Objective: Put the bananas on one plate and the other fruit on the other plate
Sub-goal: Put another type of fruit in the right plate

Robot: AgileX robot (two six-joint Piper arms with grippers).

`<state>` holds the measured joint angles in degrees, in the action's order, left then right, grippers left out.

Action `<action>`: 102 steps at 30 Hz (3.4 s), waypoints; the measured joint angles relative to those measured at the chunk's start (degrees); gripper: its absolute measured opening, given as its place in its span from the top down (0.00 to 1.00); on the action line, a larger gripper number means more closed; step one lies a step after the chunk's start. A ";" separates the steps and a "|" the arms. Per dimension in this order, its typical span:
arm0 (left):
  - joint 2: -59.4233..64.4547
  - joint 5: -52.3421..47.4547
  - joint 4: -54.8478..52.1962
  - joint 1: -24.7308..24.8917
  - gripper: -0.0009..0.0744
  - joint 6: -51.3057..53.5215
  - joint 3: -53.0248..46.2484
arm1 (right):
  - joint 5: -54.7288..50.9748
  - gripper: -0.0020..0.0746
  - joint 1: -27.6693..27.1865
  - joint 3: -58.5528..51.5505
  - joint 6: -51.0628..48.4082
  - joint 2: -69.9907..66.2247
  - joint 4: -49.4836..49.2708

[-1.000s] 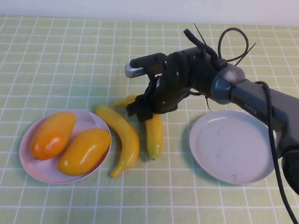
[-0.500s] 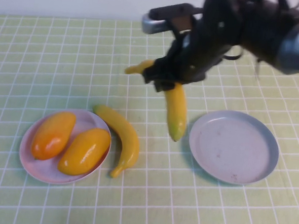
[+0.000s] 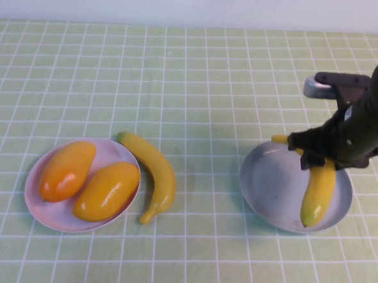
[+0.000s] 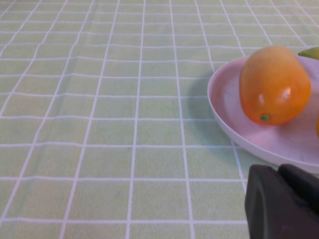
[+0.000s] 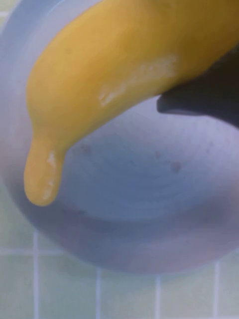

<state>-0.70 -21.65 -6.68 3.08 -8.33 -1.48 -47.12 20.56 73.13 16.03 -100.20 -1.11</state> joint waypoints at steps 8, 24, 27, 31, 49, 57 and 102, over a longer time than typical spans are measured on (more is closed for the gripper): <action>0.00 0.00 0.00 0.00 0.99 0.00 0.00 | 7.19 0.55 -2.27 -4.73 0.14 -0.11 -1.11; 0.00 0.00 0.00 0.00 0.99 0.00 0.00 | 7.59 0.53 -2.74 -4.73 0.14 -4.47 -1.11; 0.00 0.00 0.00 0.00 0.99 0.00 0.00 | 7.59 0.45 -2.74 -4.73 0.14 -4.47 -1.11; 0.00 0.00 0.00 0.00 0.99 0.00 0.00 | 7.48 0.34 -2.74 -4.39 0.14 -4.47 -1.11; 0.00 0.00 0.00 0.00 0.99 0.00 0.00 | 5.48 0.35 17.60 10.12 -0.20 -4.75 -5.28; 0.00 0.00 0.00 0.00 0.99 0.00 0.00 | 1.91 0.35 22.10 26.19 -3.83 -18.65 -4.77; 0.00 0.00 0.00 0.00 0.99 0.00 0.00 | -1.90 0.57 11.23 4.82 11.03 -2.87 0.75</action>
<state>-0.70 -21.65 -6.68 3.08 -8.33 -1.48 -49.01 31.78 77.95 27.06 -103.07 -0.36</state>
